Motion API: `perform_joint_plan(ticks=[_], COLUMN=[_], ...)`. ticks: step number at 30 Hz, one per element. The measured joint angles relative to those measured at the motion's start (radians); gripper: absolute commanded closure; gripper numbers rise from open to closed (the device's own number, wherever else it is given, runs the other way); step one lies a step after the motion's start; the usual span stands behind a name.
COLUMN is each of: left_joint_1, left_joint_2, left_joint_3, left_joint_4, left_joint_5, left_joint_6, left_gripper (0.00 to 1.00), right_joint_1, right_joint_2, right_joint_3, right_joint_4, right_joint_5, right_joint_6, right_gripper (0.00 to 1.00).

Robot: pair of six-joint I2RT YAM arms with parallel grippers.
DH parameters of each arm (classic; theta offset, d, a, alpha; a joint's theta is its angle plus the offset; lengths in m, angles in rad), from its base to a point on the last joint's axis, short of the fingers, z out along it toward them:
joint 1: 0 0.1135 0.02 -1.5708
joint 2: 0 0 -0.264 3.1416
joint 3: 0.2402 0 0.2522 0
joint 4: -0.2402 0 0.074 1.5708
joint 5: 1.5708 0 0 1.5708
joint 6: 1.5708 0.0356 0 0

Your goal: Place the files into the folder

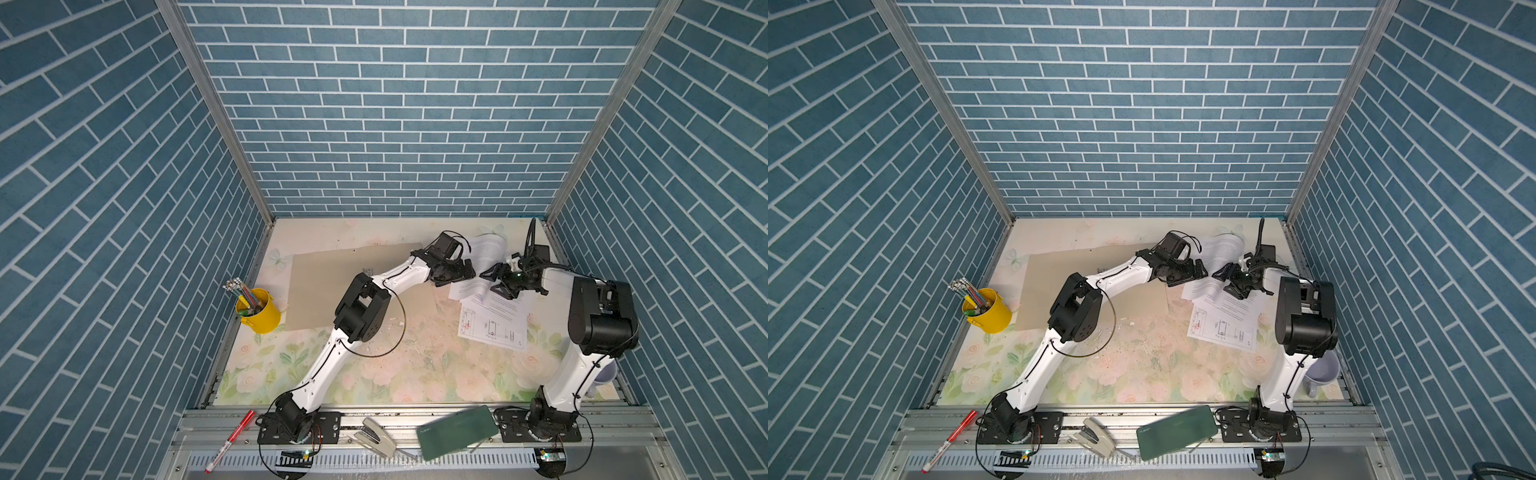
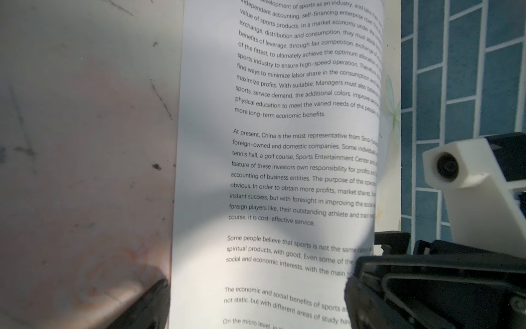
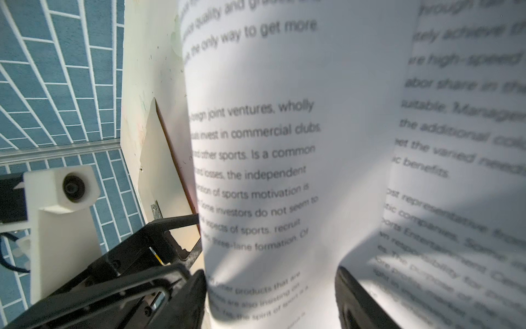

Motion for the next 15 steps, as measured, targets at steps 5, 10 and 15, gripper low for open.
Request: perform_joint_plan(ticks=[5, 10, 15], left_joint_1=[0.002, 0.002, 0.003], left_joint_2=[0.0, 0.0, 0.0], left_joint_3=[0.0, 0.0, 0.0], left_joint_4=[-0.003, -0.008, -0.01], left_joint_5=[0.0, 0.0, 0.004], left_joint_6=[0.001, 0.01, 0.016], left_gripper=[0.04, 0.05, 0.06], right_joint_1=[0.0, 0.0, 0.0], right_joint_2=[0.0, 0.002, 0.018], right_joint_3=[0.0, 0.0, 0.0], right_joint_4=[-0.001, -0.001, -0.014], right_joint_5=[-0.001, -0.008, -0.019], right_joint_6=[0.0, 0.0, 0.0], right_gripper=[0.28, 0.28, 0.28])
